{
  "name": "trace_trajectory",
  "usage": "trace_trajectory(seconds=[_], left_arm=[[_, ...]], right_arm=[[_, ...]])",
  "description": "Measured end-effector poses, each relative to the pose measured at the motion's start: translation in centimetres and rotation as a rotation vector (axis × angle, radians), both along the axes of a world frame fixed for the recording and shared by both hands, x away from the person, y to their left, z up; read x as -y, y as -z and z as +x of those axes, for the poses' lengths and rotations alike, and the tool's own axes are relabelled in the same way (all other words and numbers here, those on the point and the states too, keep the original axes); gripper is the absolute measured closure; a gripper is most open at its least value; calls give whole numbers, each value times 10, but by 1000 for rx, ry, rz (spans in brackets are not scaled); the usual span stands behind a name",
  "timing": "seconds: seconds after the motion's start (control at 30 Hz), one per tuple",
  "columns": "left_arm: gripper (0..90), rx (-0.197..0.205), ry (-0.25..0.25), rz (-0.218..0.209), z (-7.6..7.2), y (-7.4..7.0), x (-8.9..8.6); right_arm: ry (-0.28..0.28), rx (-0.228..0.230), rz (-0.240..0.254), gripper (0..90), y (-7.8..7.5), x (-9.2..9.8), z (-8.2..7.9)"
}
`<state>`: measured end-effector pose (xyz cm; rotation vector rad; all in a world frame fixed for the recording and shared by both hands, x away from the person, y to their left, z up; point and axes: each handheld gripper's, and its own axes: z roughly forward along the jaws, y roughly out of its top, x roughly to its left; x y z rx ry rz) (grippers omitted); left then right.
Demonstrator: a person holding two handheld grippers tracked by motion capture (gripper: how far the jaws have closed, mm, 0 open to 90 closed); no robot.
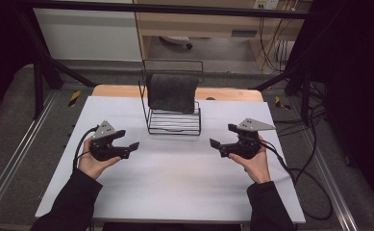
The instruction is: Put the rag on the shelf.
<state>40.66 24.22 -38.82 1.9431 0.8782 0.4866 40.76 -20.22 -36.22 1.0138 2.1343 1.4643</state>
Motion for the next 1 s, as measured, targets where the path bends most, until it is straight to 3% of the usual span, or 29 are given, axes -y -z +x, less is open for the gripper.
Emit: trace_trajectory(seconds=[0.17, 0.37, 0.5, 0.7, 0.9, 1.0], left_arm=[[163, -17, -15, 8, -10, 14, -10], [136, -52, -10, 43, -18, 31, -19], [136, -72, -12, 54, -21, 39, -24], [138, -60, -2, 68, -26, 47, -27], [139, -55, 6, 62, -30, 50, -30], [138, -53, 8, 51, -31, 50, -33]], right_arm=[[8, -51, -6, 18, 18, 14, -11], [19, -102, -10, 7, 39, 29, -21], [10, -113, -30, 7, 50, 38, -27], [-17, -130, -22, 7, 65, 52, -36], [1, -173, -40, 7, 76, 59, -39], [1, -166, -48, 7, 77, 58, -39]])
